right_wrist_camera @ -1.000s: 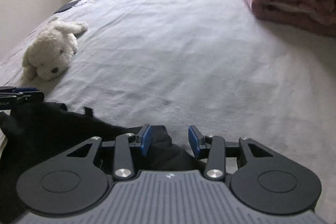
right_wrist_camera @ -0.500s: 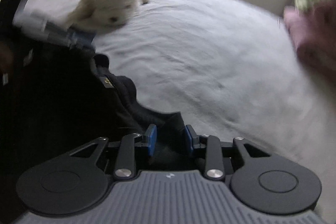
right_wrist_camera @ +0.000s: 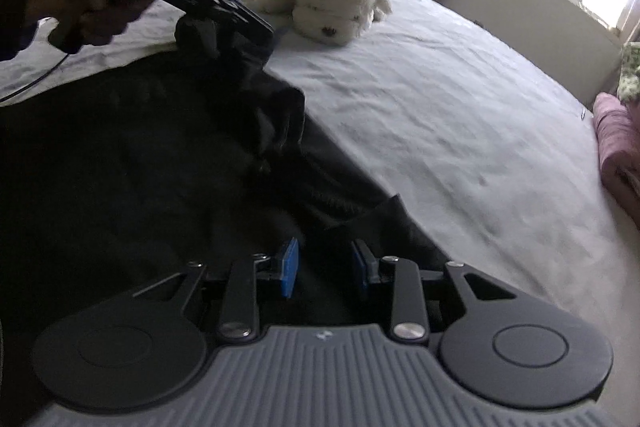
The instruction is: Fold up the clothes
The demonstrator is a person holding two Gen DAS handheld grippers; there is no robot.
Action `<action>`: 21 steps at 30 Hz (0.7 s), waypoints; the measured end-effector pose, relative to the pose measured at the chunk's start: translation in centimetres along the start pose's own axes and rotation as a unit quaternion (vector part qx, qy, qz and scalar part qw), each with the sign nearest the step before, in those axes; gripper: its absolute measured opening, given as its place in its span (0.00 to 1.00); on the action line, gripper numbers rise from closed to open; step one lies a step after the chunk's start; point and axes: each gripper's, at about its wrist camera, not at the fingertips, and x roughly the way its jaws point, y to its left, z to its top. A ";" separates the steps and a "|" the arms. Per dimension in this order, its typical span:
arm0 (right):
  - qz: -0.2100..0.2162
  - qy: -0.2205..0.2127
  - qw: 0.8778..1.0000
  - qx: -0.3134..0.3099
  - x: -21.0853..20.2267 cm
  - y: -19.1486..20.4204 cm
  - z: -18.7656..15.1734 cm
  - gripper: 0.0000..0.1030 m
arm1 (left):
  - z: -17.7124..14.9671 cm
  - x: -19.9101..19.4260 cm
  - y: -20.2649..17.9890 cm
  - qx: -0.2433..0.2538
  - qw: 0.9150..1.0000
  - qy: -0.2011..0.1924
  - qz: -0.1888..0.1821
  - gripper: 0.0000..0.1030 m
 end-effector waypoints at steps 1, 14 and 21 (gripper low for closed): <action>-0.010 -0.006 1.000 0.004 -0.2 -0.6 0.3 0.32 | 0.3 0.7 -0.2 0.007 1.000 0.008 -0.005 0.54; 0.055 0.047 0.996 0.050 3.7 -5.8 0.6 0.39 | -1.7 4.3 -2.6 0.090 0.992 0.088 -0.022 0.18; 0.034 0.022 0.998 0.039 2.8 -4.4 0.2 0.01 | -1.3 1.8 -2.0 0.095 0.994 0.042 -0.016 0.11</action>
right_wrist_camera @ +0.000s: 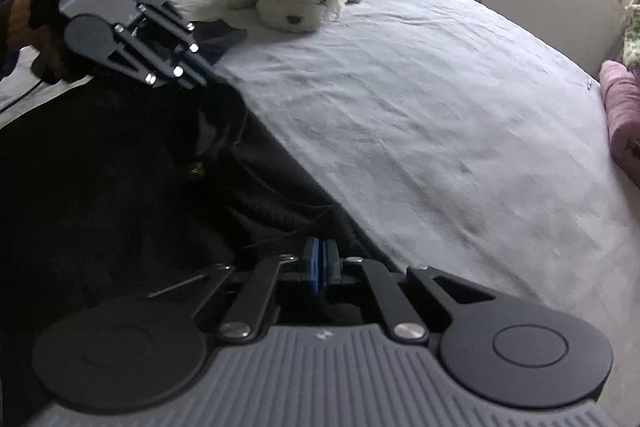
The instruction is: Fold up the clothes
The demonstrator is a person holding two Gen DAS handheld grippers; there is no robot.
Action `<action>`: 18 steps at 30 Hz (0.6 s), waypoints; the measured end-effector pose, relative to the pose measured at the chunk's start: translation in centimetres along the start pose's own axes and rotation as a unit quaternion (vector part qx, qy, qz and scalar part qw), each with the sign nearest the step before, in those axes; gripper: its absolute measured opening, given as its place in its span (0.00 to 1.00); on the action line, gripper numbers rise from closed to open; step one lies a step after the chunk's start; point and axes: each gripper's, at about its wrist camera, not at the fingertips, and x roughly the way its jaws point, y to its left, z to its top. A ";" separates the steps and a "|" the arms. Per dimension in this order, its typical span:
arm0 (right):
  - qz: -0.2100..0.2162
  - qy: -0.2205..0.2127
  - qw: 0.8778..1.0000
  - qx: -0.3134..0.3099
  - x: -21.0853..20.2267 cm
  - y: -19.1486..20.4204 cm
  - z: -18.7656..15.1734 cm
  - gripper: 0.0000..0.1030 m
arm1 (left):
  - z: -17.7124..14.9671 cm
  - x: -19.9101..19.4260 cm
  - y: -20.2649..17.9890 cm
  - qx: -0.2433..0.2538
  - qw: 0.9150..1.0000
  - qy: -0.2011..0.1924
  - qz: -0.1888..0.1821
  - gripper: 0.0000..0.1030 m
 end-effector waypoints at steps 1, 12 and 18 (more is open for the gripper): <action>-0.005 -0.003 1.000 -0.003 -0.2 -0.1 0.0 0.01 | 0.1 -0.4 0.1 0.000 1.000 -0.009 0.002 0.11; 0.006 0.017 1.000 -0.001 2.0 -1.5 0.3 0.36 | 0.4 -1.0 0.1 0.007 0.999 -0.032 0.017 0.11; -0.040 -0.012 0.999 -0.032 1.0 -0.4 0.4 0.10 | 1.3 -1.2 0.5 -0.006 0.996 -0.061 0.060 0.11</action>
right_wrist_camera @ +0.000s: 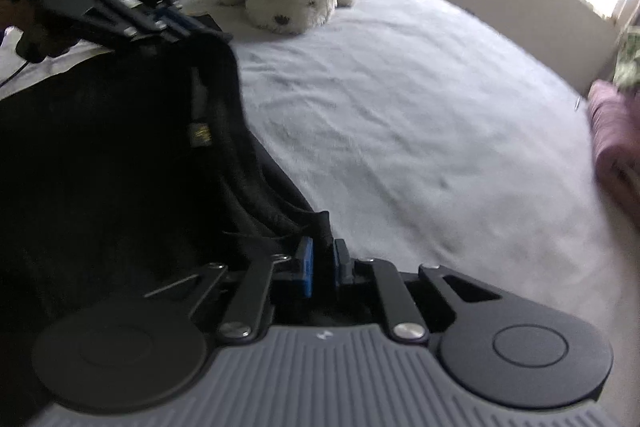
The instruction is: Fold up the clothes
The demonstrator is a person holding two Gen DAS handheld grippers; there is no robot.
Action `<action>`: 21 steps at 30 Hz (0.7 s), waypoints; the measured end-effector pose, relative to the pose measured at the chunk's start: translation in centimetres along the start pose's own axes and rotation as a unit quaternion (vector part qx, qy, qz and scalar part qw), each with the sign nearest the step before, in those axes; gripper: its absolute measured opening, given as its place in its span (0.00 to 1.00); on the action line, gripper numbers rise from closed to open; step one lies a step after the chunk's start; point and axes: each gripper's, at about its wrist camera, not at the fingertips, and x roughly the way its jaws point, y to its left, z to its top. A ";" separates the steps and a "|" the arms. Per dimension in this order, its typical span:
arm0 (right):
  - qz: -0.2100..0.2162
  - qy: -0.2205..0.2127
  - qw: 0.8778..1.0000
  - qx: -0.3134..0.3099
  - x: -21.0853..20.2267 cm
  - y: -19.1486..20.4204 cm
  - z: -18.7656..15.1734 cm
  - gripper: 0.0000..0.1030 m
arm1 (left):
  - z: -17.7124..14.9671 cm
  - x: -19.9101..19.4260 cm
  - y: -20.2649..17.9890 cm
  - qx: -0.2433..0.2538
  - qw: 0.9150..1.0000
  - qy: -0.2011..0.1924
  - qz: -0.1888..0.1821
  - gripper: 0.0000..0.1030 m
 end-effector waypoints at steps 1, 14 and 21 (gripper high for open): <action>-0.014 -0.007 1.000 -0.004 -0.1 0.0 0.2 0.10 | 0.2 0.2 0.2 -0.004 1.000 -0.004 0.011 0.11; -0.209 0.016 0.978 -0.017 8.3 -3.1 3.4 0.08 | 1.8 11.1 0.5 -0.017 0.984 0.080 0.156 0.13; -0.237 0.042 0.971 -0.013 10.4 -3.1 2.6 0.09 | 1.6 9.5 2.3 -0.059 0.982 0.078 0.159 0.42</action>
